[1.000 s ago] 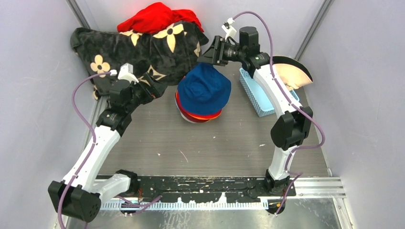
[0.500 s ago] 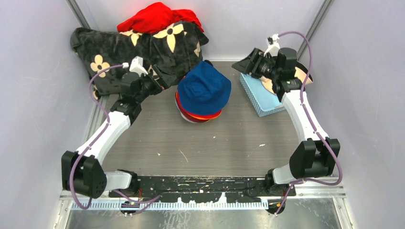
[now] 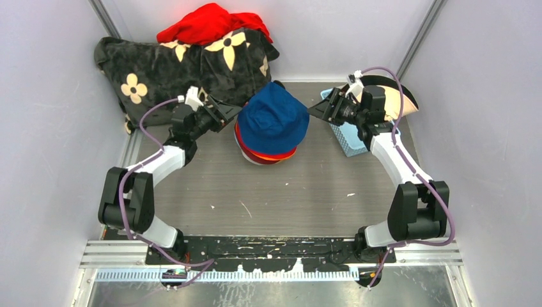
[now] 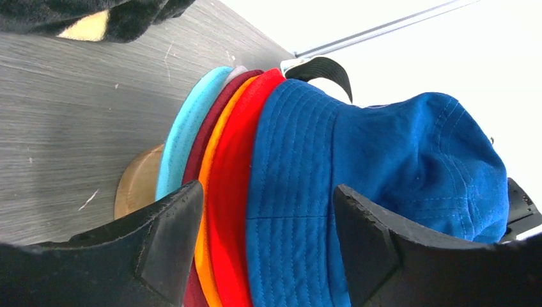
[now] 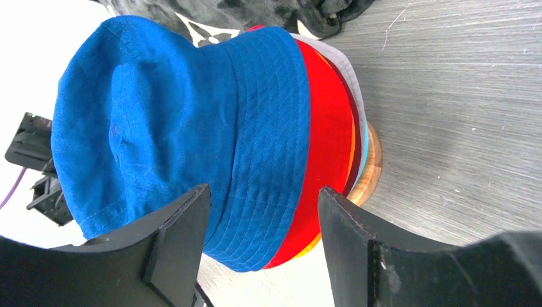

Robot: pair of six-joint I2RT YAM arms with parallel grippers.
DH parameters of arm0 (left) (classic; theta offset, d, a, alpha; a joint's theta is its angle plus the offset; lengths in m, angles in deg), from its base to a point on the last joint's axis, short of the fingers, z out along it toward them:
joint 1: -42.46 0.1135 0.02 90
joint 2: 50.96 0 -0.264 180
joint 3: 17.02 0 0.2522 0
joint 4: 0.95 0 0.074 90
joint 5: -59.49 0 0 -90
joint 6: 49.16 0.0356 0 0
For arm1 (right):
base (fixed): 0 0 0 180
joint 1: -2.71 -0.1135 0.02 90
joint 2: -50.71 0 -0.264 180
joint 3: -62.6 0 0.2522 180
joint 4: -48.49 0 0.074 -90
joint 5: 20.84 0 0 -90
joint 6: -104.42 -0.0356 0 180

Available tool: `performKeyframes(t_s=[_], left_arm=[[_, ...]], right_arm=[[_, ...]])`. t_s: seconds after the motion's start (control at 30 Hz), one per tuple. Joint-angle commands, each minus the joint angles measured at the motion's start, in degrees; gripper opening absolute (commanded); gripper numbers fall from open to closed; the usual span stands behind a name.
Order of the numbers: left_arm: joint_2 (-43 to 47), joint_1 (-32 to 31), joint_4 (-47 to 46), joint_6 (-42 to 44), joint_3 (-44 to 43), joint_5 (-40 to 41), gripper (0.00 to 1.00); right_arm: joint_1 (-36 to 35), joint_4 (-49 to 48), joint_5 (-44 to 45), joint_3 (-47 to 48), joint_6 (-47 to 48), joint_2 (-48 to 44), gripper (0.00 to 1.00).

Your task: Stack the hats

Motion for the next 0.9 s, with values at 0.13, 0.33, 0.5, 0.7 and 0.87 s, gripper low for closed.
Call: performKeyframes(t_s=[0.13,0.33,0.5,0.7,0.87], left_arm=[[-3.1,0.8,-12.8,-6.1,0.1,-7.0,0.72],[-5.9,0.8,-16.0,-8.5,-0.3,-10.4,0.64],[-6.7,0.8,-15.9,-9.0,-0.4,-11.7,0.52],[-5.8,0.9,-16.3,-8.9,0.4,-11.0,0.04],[-5.3,1.5,-16.1,-8.8,1.3,-10.2,0.00]], right_arm=[[0.1,-7.3,-1.9,-1.9,-2.0,-3.7,0.67],[0.2,-7.3,-1.7,-2.1,-2.0,-3.7,0.66],[0.3,-7.3,-1.7,-1.8,-2.1,-3.5,0.66],[0.3,-7.4,-1.8,-2.4,-1.9,-2.9,0.66],[0.4,-8.8,-1.6,-3.8,-2.6,-2.3,0.66]])
